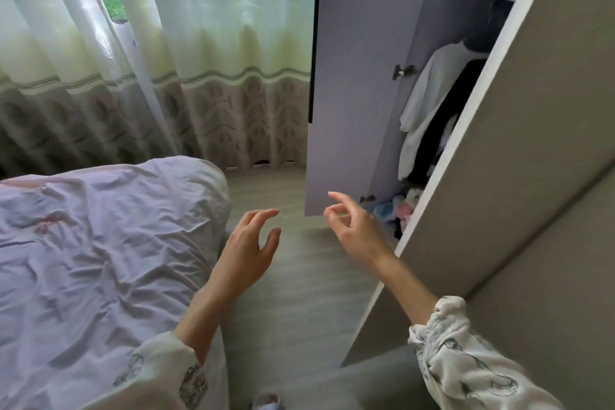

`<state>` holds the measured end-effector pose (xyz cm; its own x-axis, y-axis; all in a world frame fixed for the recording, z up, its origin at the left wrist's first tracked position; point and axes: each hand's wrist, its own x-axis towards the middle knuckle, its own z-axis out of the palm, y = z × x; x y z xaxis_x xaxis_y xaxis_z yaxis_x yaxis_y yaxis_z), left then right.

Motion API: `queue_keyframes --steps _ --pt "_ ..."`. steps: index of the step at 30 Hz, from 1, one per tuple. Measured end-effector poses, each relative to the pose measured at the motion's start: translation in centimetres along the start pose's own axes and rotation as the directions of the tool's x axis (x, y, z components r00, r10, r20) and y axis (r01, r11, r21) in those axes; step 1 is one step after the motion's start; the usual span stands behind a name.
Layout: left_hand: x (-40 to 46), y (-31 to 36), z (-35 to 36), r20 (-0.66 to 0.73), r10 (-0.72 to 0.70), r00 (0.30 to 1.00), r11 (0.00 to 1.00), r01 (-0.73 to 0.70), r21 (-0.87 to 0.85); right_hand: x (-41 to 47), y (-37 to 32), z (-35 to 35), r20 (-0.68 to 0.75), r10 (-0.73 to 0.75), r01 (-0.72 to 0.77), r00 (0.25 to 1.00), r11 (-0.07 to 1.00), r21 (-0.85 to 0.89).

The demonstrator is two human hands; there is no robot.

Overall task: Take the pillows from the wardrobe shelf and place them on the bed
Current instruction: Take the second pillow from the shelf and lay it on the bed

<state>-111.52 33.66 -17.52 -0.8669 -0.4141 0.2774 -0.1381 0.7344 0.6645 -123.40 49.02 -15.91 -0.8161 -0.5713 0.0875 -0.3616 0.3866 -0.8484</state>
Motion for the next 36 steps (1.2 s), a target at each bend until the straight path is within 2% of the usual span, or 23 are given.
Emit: queue_keyframes --steps 3,7,11,16,24,31,36 --pt "5.8 -2.4 0.3 0.0 -0.008 1.0 1.0 0.008 -0.006 5.8 0.3 1.3 -0.043 -0.009 0.009 0.999 1.0 -0.007" --pt "15.0 -5.9 0.4 0.04 0.062 0.997 0.998 -0.062 0.016 15.1 0.3 1.3 -0.188 0.057 -0.037 0.981 0.993 0.108" --pt "24.7 -7.4 0.4 0.135 0.146 0.98 0.987 -0.154 0.05 23.2 0.3 0.1 -0.346 0.138 -0.087 0.928 0.983 0.161" --pt "35.7 -6.2 2.2 0.192 0.297 0.935 0.955 -0.294 -0.043 29.5 0.9 -3.4 -0.485 0.221 -0.127 0.846 0.967 0.22" --pt "48.5 0.3 9.4 0.221 0.47 0.855 0.877 -0.423 -0.229 34.5 2.4 -14.7 -0.697 0.18 -0.169 0.694 0.982 0.086" --pt "59.0 10.1 14.8 0.182 0.659 0.73 0.742 -0.591 -0.317 39.8 2.6 -26.7 -0.789 0.029 -0.149 0.614 0.986 -0.079" --pt "65.9 19.3 17.2 0.107 0.781 0.615 0.607 -0.709 -0.358 42.7 1.1 -35.7 -0.821 -0.116 -0.215 0.559 0.936 -0.279"
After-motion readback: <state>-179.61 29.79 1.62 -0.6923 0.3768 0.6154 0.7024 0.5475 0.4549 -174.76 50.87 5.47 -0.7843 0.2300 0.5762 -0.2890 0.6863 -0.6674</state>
